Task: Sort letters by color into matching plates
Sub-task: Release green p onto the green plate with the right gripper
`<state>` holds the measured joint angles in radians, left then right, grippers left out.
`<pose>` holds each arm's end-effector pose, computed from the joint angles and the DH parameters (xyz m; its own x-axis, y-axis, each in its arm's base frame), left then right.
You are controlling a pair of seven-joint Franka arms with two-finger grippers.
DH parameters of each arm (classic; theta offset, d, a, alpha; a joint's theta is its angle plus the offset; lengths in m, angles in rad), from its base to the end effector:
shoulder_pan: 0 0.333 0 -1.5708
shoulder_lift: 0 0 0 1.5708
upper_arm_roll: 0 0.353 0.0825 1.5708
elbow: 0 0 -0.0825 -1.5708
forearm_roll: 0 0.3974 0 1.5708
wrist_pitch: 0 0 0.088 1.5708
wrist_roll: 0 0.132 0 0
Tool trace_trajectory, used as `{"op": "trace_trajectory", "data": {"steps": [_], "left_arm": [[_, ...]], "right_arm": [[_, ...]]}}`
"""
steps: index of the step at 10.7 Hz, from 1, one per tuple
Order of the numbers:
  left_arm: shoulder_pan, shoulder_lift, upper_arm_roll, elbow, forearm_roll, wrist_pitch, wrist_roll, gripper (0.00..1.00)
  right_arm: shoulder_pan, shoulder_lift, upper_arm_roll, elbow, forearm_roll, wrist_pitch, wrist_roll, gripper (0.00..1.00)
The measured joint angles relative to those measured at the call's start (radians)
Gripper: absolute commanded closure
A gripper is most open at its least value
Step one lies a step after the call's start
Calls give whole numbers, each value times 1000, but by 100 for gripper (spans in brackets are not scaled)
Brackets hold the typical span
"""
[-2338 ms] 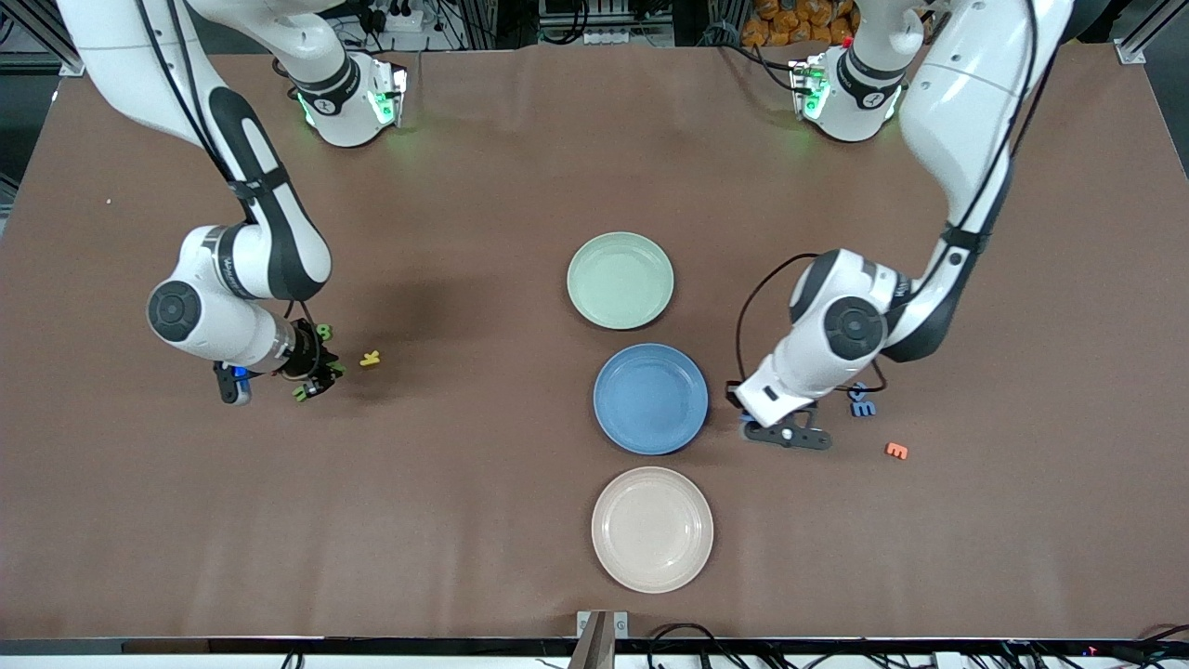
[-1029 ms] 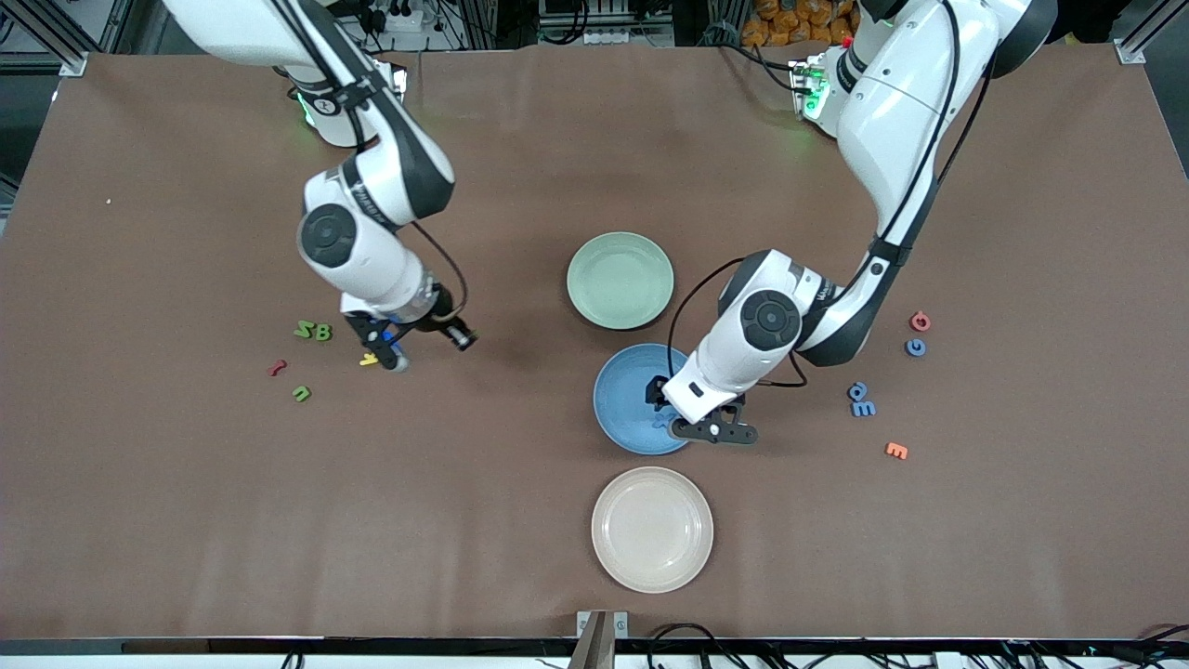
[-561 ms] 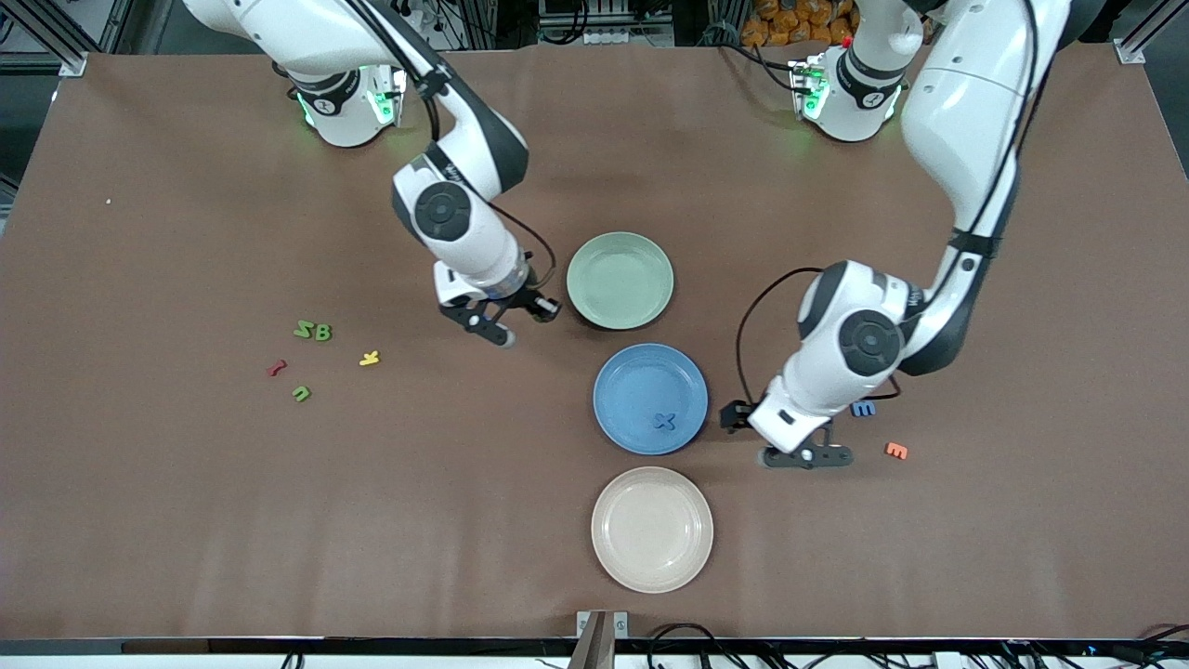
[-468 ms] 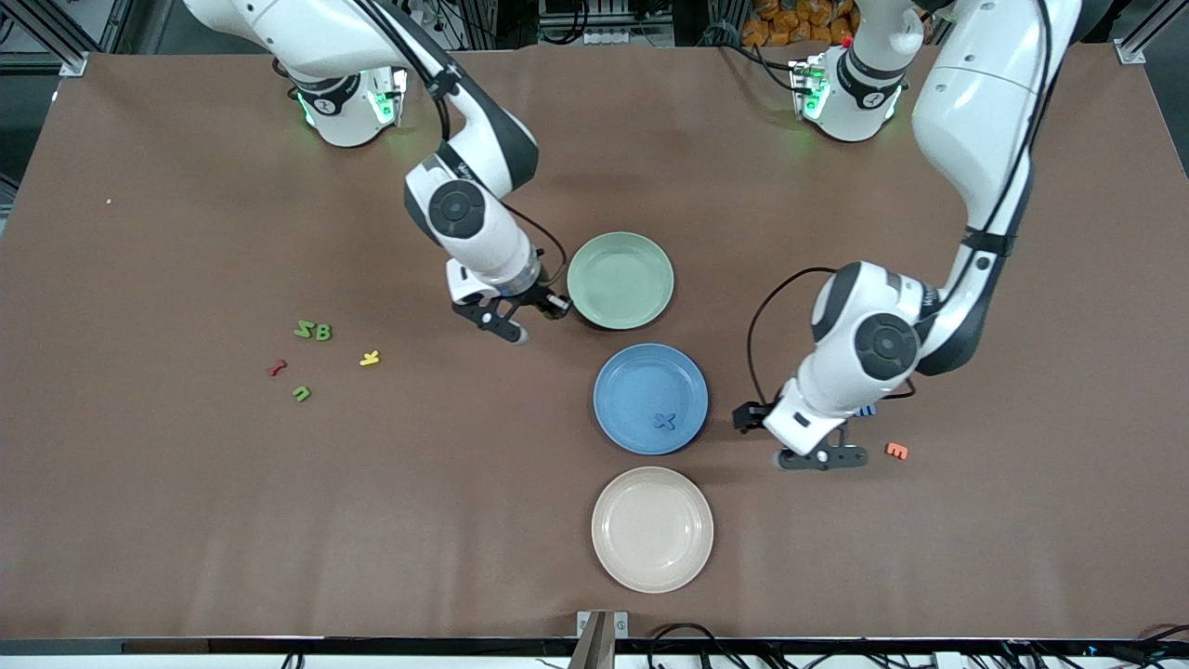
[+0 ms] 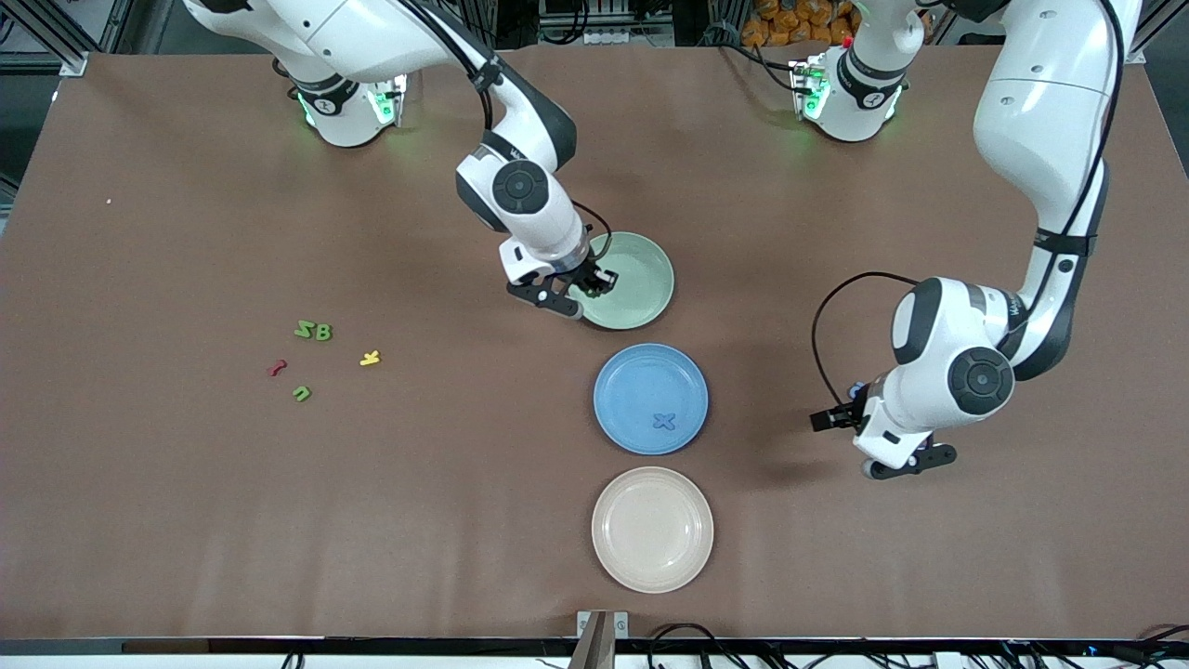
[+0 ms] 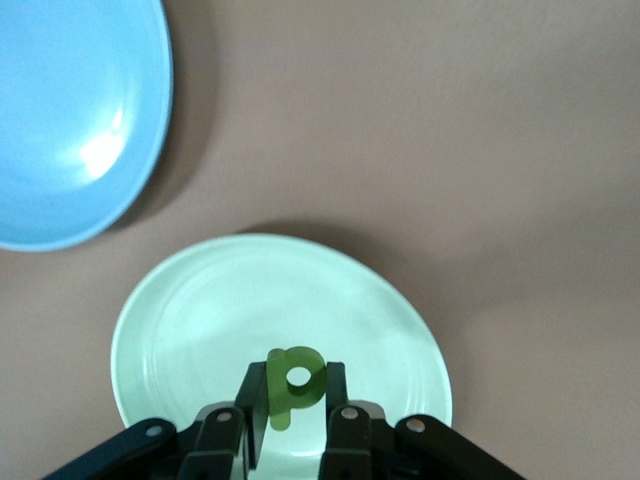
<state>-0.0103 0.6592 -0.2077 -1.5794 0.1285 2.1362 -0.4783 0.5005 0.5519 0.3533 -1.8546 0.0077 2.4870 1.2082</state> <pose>0.7084 -0.1281 0.2475 0.9712 0.2215 -0.0875 0.2208 -0.9752 -0.0177 0.4628 0.5041 0.2470 0.9094 -0.3927 -0.1371 -0.4119 -0.8962 -0.1648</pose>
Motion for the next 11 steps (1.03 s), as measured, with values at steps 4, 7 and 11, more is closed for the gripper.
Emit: {"op": "trace_trajectory", "data": {"steps": [4,7,11], "left_arm": [[23,1,28,-74,105,24,-43,0],[32,1,29,-150,106,134,-128,0],[64,-1,30,-232,115,258,-105,0]], "right_arm": [[12,28,36,1,-8,0,0,0],[10,32,35,3,-9,-1,0,0],[-39,1,41,23,-10,-32,-1,0]]}}
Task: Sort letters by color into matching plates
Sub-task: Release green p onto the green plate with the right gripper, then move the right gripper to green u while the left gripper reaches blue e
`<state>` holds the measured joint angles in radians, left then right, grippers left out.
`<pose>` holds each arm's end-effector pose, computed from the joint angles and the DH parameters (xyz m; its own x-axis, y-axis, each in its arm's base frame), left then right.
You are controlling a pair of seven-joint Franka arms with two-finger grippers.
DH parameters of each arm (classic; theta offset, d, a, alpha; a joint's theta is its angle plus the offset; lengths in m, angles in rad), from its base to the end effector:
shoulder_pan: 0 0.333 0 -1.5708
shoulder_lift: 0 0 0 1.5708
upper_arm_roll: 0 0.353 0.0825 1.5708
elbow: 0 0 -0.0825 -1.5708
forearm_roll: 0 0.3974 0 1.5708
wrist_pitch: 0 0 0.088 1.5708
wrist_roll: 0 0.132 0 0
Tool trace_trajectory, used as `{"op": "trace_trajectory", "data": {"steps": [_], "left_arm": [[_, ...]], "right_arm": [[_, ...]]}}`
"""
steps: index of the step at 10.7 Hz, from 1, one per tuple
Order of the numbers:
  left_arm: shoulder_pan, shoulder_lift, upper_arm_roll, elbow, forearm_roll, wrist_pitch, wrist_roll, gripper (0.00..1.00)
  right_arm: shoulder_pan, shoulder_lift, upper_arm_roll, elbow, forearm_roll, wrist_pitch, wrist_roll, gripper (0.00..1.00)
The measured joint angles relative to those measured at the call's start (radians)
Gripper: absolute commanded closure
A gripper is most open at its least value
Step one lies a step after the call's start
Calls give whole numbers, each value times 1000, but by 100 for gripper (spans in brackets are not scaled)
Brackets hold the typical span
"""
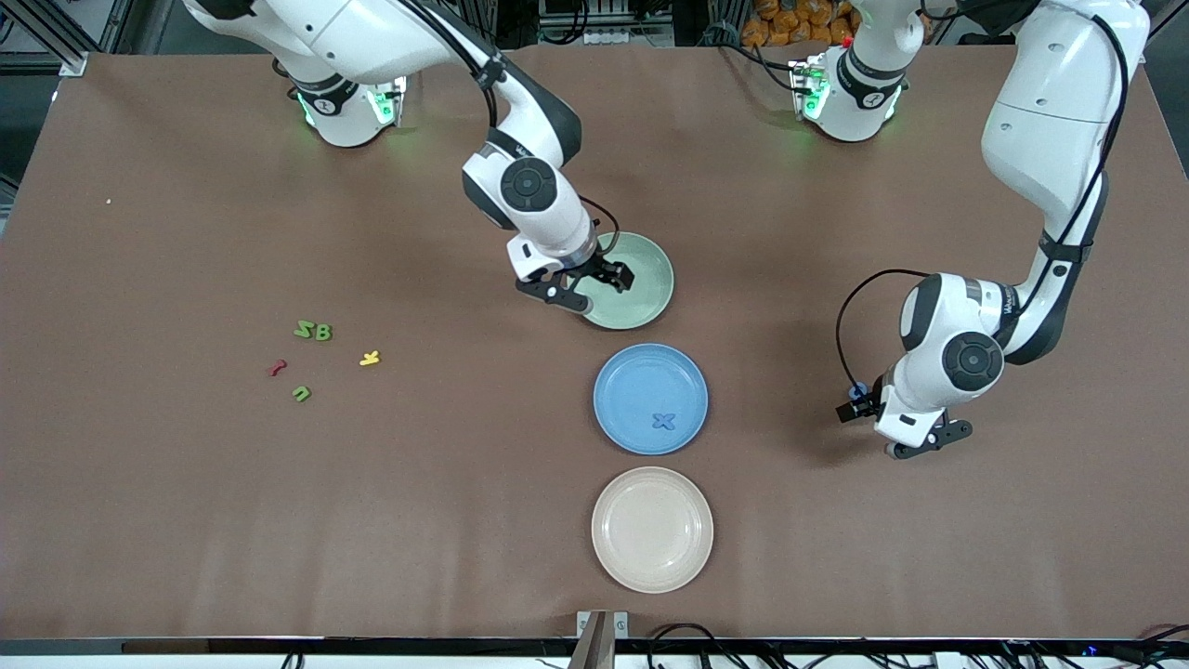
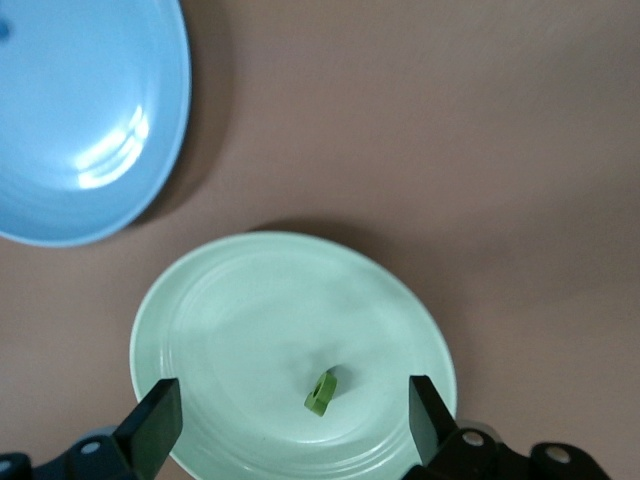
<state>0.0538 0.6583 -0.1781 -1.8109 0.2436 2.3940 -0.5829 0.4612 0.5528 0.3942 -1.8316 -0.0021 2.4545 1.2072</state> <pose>0.6694 -0.0705 0.1700 0.9524 0.3038 -0.0262 0.3013 -0.9508 -0.0719 0.4680 0.5054 0.2581 0.9098 -0.3868 -0.1505 -0.4091 -0.8970 -0.1675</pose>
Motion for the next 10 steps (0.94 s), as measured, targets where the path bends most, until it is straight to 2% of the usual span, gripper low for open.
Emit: {"op": "trace_trajectory", "data": {"steps": [3,6,8,10], "left_arm": [[8,-13,-4,-31,1,19,77,0],[8,-33,-16,-54,1,19,112,0],[11,-35,-17,-56,1,19,123,0],[34,-35,-20,-56,1,20,163,0]], "right_arm": [[-76,-98,7,9,-1,-128,-1,0],[-187,-197,45,10,-1,-259,-36,0],[-275,-254,52,-5,-1,-325,-184,0],[-374,-309,53,-56,7,-333,-389,0]]}}
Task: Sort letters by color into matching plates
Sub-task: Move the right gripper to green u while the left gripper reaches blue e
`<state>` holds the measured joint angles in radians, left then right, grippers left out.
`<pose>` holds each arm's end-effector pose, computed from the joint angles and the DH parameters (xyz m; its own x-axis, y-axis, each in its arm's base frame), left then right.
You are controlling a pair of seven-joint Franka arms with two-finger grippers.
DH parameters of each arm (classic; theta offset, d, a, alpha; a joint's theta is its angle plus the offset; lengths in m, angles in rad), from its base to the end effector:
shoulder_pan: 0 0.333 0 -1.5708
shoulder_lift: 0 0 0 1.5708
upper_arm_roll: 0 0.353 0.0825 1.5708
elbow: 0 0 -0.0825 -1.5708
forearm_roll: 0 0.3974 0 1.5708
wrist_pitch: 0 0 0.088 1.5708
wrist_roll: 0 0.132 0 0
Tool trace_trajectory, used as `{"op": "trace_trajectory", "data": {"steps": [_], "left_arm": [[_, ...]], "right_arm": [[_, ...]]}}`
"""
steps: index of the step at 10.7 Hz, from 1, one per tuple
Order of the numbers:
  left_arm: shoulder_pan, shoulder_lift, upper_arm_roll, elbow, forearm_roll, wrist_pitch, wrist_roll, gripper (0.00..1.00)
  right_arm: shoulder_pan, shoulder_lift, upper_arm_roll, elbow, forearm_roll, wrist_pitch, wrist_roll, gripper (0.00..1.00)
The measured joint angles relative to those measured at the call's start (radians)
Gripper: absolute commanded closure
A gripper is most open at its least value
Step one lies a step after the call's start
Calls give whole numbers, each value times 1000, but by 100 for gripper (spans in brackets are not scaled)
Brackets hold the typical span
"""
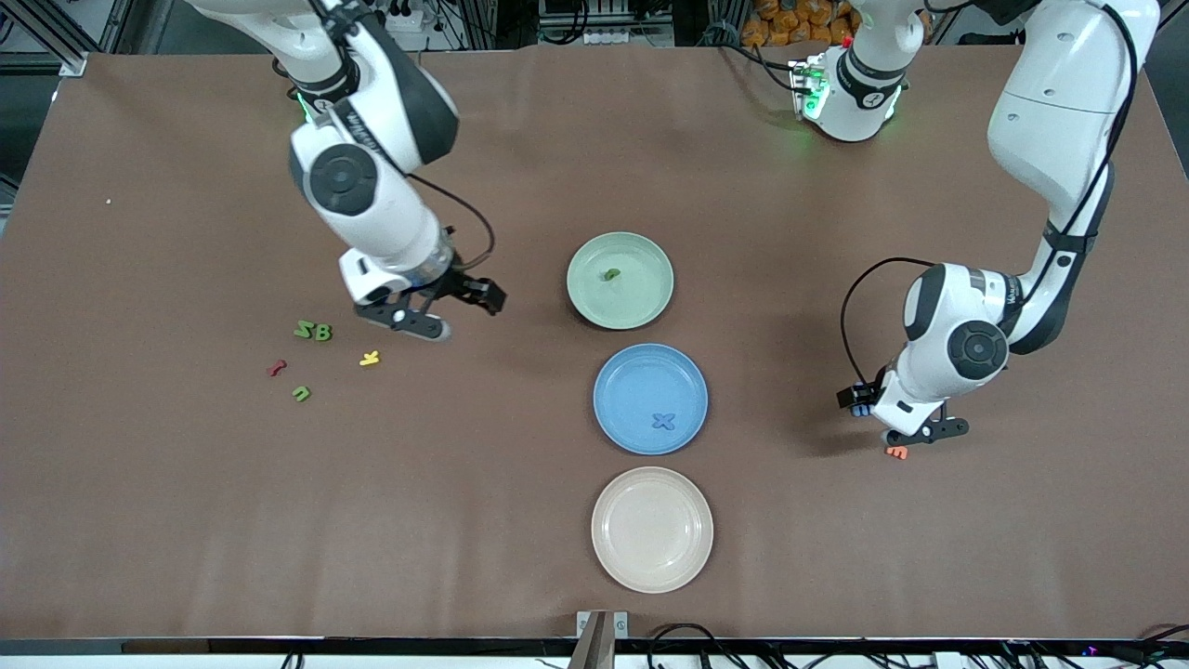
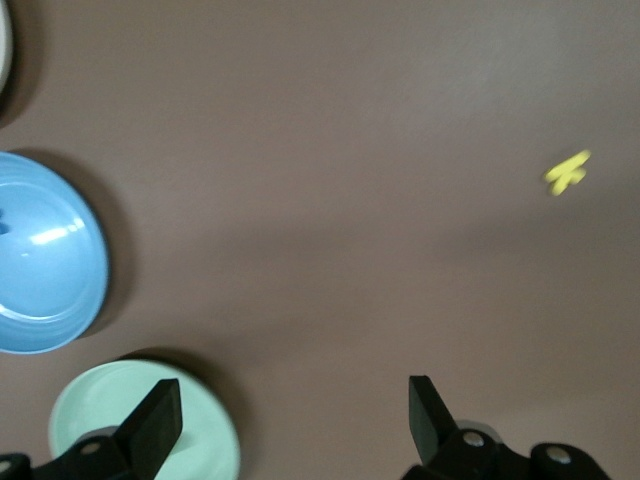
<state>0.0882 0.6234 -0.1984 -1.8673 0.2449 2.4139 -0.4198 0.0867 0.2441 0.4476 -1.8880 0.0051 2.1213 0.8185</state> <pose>0.6564 -0.0615 0.1739 0.9871 0.1548 -0.0398 0.1525 -0.9866 -0.0573 0.5498 0.3096 0.3953 0.9540 -0.2911 -0.0713 -0.2965 -0.9514 -0.0833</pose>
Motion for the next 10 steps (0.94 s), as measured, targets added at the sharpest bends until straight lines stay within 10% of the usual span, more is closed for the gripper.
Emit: {"op": "trace_trajectory", "data": {"steps": [5,10], "left_arm": [[31,4,-26,0,0,13,26,0],[31,24,-37,1,0,36,26,0]], "right_arm": [[-170,-45,-5,-109,3,12,-341,0],[-260,-52,-176,-173,4,35,-413,0]]}}
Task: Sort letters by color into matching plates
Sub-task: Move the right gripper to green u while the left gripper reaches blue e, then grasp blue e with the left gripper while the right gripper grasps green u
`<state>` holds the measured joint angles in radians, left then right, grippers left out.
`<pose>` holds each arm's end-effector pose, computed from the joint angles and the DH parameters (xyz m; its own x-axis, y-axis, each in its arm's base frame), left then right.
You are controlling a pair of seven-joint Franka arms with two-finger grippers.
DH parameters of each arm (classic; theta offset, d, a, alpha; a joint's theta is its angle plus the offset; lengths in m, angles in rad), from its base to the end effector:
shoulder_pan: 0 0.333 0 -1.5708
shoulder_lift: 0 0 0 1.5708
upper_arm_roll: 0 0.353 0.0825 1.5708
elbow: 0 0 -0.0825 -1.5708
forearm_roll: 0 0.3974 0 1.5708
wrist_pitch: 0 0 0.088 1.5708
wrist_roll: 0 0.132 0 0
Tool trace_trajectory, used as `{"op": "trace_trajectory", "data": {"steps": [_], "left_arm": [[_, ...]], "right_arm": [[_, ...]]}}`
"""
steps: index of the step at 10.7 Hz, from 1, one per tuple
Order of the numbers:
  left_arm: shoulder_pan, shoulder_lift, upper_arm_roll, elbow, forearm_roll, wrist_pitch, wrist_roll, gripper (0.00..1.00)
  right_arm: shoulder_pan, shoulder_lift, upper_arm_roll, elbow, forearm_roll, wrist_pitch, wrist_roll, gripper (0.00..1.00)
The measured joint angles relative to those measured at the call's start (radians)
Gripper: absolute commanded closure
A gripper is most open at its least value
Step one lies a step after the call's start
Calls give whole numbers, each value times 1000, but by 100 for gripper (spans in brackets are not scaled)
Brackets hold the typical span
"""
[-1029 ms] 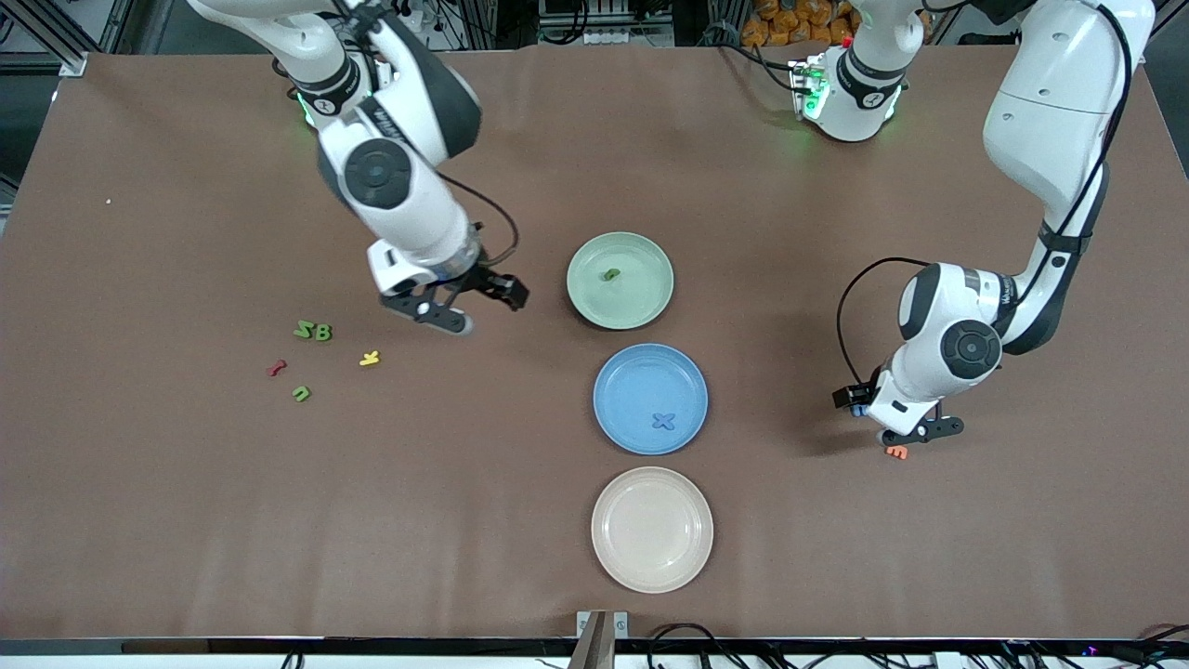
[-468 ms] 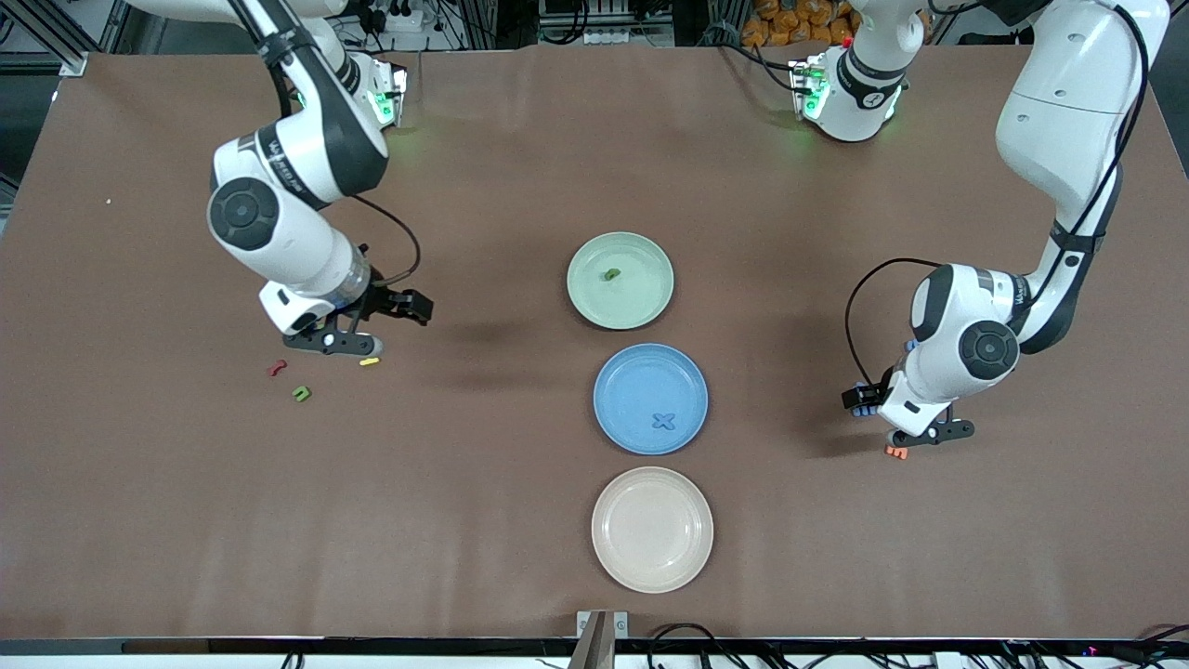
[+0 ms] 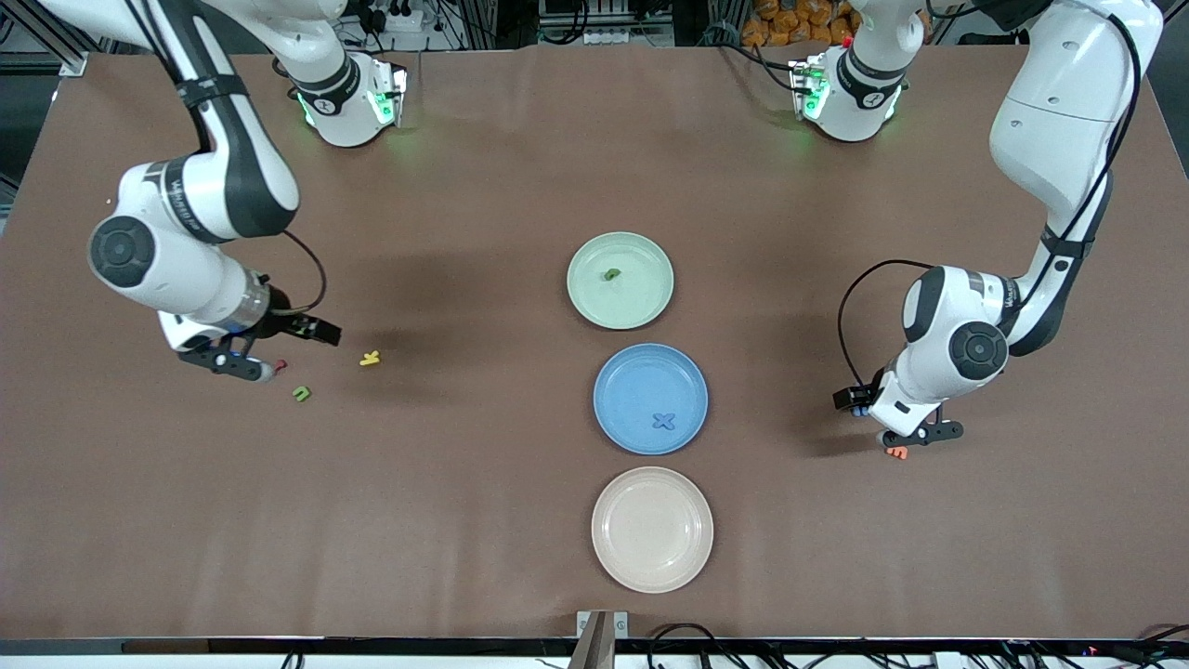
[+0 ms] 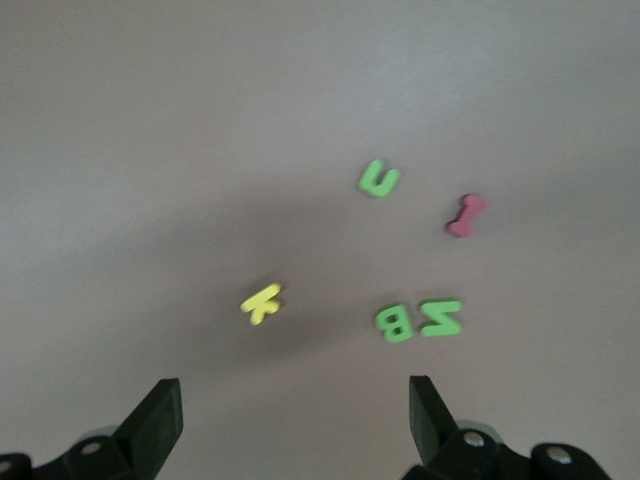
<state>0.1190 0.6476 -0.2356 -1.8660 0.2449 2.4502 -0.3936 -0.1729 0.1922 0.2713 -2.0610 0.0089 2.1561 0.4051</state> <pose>0.6582 -0.0662 0.1646 0.9913 0.1279 -0.0313 0.1273 -0.9916 -0.0206 0.5810 0.0547 0.3413 0.9459 -0.3066 -0.1059 -0.3101 -0.9505 -0.0179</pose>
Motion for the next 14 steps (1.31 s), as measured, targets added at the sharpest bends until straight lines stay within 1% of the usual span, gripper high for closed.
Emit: {"op": "trace_trajectory", "data": {"steps": [1,3,4,5,8,11,14], "left_arm": [[0,5,0,5,0,1,0,0],[0,11,0,13,0,6,0,0],[0,15,-1,20,0,7,13,0],[0,19,-1,30,0,8,45,0],[0,30,-2,42,0,8,69,0],[0,33,-3,43,0,8,69,0],[0,34,-3,43,-3,8,57,0]], "right_arm": [[-1,8,-42,-5,1,14,0,0],[-1,33,-82,-11,7,59,8,1],[-1,54,-93,-14,8,98,30,3],[-1,77,-98,-15,9,136,68,9],[1,132,-117,-8,9,215,202,12],[5,193,-141,38,8,251,331,12],[10,278,-171,69,8,324,363,20]]}}
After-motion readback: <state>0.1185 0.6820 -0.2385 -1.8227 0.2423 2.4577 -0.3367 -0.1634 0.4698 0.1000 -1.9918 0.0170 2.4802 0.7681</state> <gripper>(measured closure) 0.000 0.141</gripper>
